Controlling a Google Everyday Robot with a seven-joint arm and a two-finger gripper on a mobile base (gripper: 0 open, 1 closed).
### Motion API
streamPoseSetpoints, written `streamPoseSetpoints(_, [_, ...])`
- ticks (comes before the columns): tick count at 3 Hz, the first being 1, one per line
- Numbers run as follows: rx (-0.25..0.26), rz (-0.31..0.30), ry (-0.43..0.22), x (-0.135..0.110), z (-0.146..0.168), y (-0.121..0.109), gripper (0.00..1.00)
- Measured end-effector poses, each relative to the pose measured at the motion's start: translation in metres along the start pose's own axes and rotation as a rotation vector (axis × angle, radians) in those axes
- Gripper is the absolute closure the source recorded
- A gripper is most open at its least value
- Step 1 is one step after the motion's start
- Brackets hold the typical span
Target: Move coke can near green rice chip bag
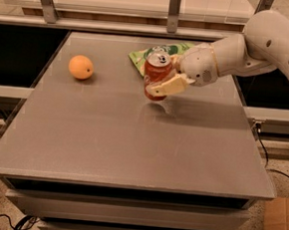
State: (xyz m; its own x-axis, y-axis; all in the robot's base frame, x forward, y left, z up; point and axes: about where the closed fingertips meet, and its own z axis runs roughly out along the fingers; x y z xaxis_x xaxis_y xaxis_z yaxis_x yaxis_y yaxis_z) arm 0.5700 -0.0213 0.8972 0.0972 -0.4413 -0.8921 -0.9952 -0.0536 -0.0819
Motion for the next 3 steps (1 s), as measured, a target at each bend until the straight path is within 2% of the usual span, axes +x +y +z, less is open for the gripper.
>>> streamPoseSetpoints(2, [0.047, 0.017, 0.012, 0.007, -0.003, -0.019, 1.0])
streamPoseSetpoints(3, [0.098, 0.042, 0.046, 0.013, -0.009, -0.032, 1.0])
